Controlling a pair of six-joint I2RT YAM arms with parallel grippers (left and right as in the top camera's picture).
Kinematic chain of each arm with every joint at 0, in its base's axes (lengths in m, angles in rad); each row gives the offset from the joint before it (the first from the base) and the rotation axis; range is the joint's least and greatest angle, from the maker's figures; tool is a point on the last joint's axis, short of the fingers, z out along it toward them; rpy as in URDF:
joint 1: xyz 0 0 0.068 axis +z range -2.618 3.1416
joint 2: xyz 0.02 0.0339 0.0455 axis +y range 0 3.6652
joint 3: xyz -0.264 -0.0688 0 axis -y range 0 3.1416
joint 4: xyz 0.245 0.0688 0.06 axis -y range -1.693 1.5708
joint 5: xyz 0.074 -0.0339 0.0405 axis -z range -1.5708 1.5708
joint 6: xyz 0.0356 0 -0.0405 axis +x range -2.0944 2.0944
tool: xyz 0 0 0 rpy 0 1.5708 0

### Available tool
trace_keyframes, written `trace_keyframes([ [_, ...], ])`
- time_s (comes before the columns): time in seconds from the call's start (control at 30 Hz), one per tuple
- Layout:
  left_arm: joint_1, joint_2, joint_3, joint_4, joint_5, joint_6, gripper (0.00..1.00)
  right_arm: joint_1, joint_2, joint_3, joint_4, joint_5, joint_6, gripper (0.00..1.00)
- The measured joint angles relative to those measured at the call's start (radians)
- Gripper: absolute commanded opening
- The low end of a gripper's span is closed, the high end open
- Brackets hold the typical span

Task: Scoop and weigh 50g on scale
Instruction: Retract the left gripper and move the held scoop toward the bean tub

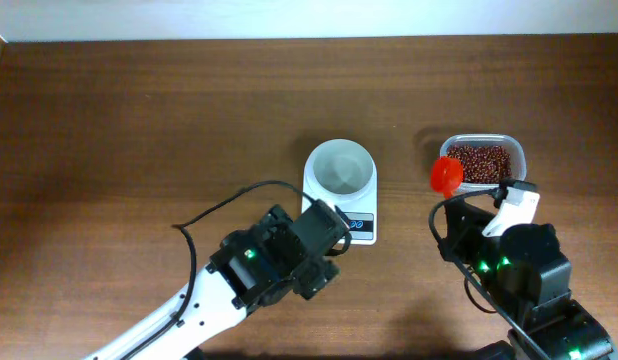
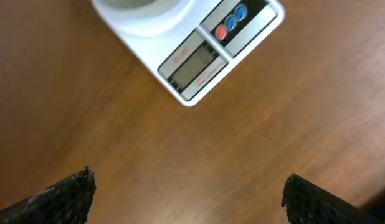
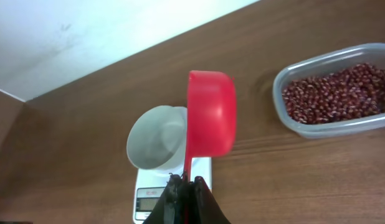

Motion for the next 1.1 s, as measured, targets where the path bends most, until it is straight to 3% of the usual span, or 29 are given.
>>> trace_keyframes([
  [0.1,0.069,-0.011,0.080,-0.072,0.185,0.167,0.99,0.000,-0.004,0.000,-0.022,-0.051,0.000,0.04],
  [0.27,0.363,-0.071,0.132,-0.183,0.425,0.340,0.99,0.000,-0.004,0.043,-0.116,-0.081,-0.007,0.04],
  [0.37,0.386,-0.101,0.176,-0.205,0.409,0.406,0.99,0.000,-0.010,0.120,-0.176,-0.083,-0.025,0.04],
  [0.6,0.418,-0.101,0.177,-0.202,0.317,0.425,0.99,0.000,-0.011,0.140,-0.211,-0.106,-0.027,0.04],
  [0.7,0.525,-0.101,0.178,-0.203,0.402,0.447,0.99,0.000,-0.012,0.140,-0.223,-0.110,-0.027,0.04],
  [0.8,0.545,-0.101,0.179,-0.203,0.486,0.500,0.99,0.000,-0.012,0.140,-0.230,-0.110,-0.027,0.04],
  [1.1,0.545,-0.101,0.179,-0.203,0.502,0.507,0.99,0.000,-0.012,0.140,-0.233,-0.114,-0.031,0.04],
])
